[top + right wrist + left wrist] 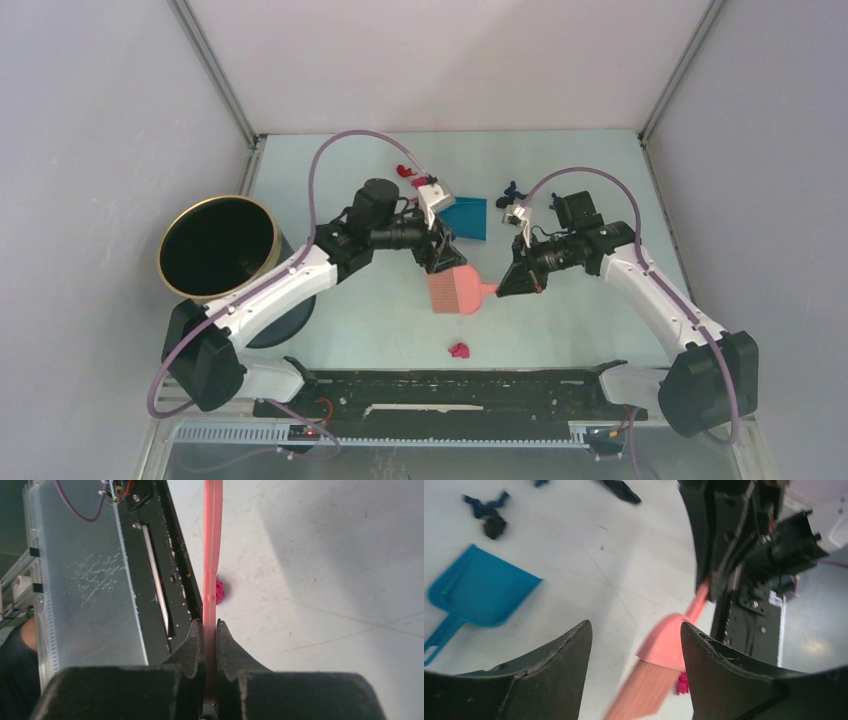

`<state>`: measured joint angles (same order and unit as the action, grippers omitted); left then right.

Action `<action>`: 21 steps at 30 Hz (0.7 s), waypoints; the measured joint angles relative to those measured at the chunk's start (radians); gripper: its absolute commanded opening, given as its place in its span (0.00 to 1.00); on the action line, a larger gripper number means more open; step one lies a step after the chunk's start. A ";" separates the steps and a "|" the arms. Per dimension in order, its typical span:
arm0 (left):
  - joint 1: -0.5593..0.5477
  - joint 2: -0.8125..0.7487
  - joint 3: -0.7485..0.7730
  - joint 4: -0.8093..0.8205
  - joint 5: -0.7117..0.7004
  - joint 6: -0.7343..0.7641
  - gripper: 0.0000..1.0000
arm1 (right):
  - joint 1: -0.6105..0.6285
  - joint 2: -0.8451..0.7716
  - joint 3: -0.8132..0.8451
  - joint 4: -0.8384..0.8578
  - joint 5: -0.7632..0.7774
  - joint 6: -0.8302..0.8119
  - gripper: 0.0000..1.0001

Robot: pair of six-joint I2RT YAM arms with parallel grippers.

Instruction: Sweep away the paper scraps from the table

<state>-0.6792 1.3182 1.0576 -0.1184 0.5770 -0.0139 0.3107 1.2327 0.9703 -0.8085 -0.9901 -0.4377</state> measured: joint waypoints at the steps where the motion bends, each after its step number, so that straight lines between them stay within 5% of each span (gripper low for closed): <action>1: -0.013 0.006 0.000 -0.022 0.009 0.014 0.69 | -0.002 -0.002 0.000 -0.004 0.009 -0.009 0.00; 5: -0.081 0.031 0.000 -0.100 0.037 0.060 0.63 | -0.008 -0.010 0.000 -0.019 0.024 -0.035 0.00; 7: -0.111 0.052 0.002 -0.126 0.044 0.078 0.53 | -0.010 -0.012 0.000 -0.033 0.024 -0.049 0.00; 12: -0.134 0.122 0.023 -0.163 0.031 0.109 0.06 | -0.014 -0.013 -0.004 -0.090 0.025 -0.080 0.00; 15: -0.137 0.135 0.032 -0.183 0.059 0.120 0.00 | -0.041 -0.013 -0.013 -0.097 0.036 -0.117 0.00; 18: -0.140 0.135 0.033 -0.173 0.068 0.121 0.00 | -0.063 -0.013 -0.014 -0.106 0.013 -0.137 0.14; 21: -0.139 0.135 0.033 -0.149 0.091 0.108 0.00 | -0.097 -0.015 -0.014 -0.113 -0.023 -0.138 0.51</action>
<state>-0.8185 1.4528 1.0904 -0.2672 0.6678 0.0944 0.2142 1.2175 0.9565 -0.9218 -1.0126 -0.5755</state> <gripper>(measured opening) 0.093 0.210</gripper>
